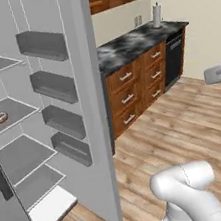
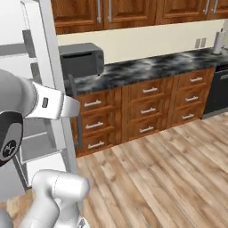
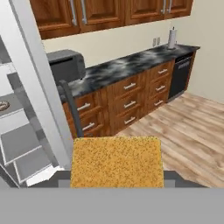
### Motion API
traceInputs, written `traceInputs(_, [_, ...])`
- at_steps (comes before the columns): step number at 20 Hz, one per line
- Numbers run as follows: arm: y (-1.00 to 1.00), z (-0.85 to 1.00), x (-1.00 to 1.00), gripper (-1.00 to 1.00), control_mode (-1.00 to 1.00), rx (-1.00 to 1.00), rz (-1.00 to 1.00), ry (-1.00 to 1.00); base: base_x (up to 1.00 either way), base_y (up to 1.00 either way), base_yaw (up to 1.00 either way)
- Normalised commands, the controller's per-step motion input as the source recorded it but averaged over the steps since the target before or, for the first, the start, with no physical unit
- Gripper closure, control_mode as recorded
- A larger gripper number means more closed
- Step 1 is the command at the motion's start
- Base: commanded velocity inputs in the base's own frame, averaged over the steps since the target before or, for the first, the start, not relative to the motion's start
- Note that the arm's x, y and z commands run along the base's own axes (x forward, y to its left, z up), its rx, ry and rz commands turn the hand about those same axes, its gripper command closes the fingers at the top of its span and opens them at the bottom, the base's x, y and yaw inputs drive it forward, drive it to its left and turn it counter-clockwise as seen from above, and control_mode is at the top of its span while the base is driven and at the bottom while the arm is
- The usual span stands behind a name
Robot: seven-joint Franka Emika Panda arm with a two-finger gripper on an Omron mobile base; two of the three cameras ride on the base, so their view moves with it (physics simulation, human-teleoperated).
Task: Take the cake and donut from the fridge and place them on the empty tray on the dining counter.
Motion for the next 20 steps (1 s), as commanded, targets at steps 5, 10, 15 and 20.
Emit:
traceInputs(5, [0.0,0.0,0.0,1.0,1.0,0.0,0.0,0.0,0.0,0.0,-1.0])
traceInputs(10, [0.0,0.0,0.0,1.0,1.0,0.0,0.0,0.0,0.0,0.0,-1.0])
traceInputs(15, [0.0,0.0,0.0,1.0,1.0,0.0,0.0,0.0,0.0,0.0,-1.0])
traceInputs(20, [0.0,0.0,0.0,1.0,1.0,0.0,0.0,0.0,0.77,0.32,-0.53])
